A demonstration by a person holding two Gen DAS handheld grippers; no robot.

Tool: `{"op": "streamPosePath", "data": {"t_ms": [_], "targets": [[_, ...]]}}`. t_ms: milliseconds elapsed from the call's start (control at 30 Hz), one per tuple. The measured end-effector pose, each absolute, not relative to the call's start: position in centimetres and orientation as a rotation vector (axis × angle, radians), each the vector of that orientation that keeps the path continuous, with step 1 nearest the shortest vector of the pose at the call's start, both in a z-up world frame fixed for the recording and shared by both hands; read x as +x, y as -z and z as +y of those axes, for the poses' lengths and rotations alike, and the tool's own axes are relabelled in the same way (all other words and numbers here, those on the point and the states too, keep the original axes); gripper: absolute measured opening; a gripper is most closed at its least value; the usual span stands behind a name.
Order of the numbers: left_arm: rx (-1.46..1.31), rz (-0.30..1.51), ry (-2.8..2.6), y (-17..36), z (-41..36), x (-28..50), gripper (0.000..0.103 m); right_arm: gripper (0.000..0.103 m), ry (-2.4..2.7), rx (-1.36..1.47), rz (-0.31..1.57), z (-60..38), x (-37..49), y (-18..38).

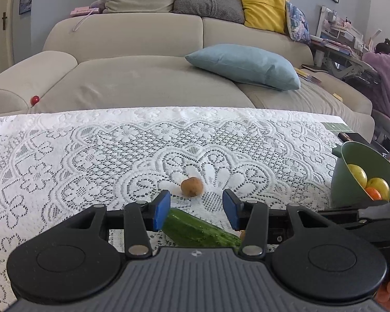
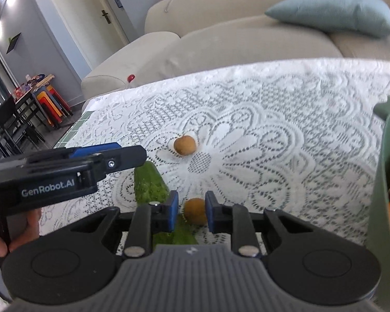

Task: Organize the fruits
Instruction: 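Close the right gripper on a kiwi while the left gripper closes on another kiwi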

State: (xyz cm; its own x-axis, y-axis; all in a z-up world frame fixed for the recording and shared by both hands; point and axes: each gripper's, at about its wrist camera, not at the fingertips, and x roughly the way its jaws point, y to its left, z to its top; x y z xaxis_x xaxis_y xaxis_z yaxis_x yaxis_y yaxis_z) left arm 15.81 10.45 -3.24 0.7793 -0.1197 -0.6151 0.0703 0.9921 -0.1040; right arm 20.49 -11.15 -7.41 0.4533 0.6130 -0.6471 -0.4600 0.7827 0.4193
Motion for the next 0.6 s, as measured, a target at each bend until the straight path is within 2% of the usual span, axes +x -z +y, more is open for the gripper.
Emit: {"op": "streamPosePath", "data": {"t_ms": [367,600], "targets": [[-0.062,0.661,0.100,3.5,9.9,16.1,0.055,0.021,-0.646,0.328,0.952,-12.2,21.6,8.8],[-0.007,0.644,0.124,3.8,9.1,16.8,0.055,0.020,-0.628,0.317,0.906,-12.7,21.2,8.0]]}}
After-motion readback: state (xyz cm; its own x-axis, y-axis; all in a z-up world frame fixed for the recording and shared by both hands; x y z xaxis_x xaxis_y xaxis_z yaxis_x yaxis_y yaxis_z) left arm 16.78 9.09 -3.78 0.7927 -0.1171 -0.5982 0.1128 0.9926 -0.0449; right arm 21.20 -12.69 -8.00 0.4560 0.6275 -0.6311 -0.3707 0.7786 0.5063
